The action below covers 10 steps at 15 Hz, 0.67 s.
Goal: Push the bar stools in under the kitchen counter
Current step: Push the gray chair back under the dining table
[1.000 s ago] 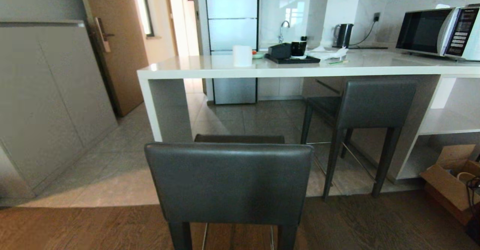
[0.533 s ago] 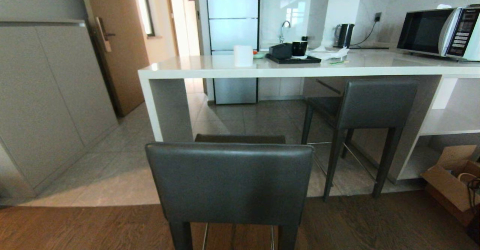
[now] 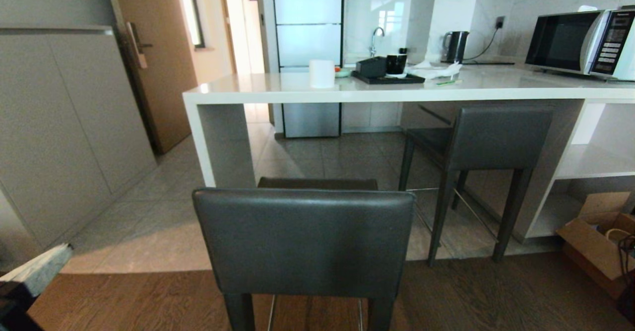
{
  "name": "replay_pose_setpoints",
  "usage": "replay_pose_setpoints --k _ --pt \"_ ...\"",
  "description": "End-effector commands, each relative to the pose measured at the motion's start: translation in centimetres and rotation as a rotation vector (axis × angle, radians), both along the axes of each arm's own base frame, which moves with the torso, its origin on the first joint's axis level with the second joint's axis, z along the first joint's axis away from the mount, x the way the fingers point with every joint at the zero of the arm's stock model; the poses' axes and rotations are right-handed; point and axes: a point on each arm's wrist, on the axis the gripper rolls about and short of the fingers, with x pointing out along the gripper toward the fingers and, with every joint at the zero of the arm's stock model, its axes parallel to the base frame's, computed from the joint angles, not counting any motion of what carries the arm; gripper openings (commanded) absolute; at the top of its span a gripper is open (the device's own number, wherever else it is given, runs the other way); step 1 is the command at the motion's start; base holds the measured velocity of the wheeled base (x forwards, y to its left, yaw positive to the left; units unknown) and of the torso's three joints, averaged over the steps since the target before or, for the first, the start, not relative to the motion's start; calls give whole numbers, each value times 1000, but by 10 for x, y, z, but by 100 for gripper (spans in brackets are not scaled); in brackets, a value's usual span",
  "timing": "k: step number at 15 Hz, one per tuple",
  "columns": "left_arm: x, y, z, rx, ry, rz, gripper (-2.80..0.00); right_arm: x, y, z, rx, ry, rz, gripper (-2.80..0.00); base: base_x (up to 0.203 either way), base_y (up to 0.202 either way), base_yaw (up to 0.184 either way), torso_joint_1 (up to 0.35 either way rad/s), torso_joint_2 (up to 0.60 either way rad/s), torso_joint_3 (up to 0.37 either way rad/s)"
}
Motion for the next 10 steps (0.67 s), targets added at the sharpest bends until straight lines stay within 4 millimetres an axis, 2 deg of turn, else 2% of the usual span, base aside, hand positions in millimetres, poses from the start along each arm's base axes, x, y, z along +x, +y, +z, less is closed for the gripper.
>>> replay_pose_setpoints --k 1,5,7,10 --pt "63 -4 -20 -1 133 -18 -280 44 0 -2 2 146 5 -280 0 0 0 0 0 0" --pt "118 -17 -54 -5 156 -71 -280 101 14 -6 -11 167 62 -280 0 0 0 0 0 0" --pt "132 -21 -68 -5 134 -78 -280 118 40 -9 -26 131 98 -280 0 0 0 0 0 0" --pt "135 -22 -93 1 210 -79 -280 127 78 -24 33 159 152 -280 0 0 0 0 0 0"
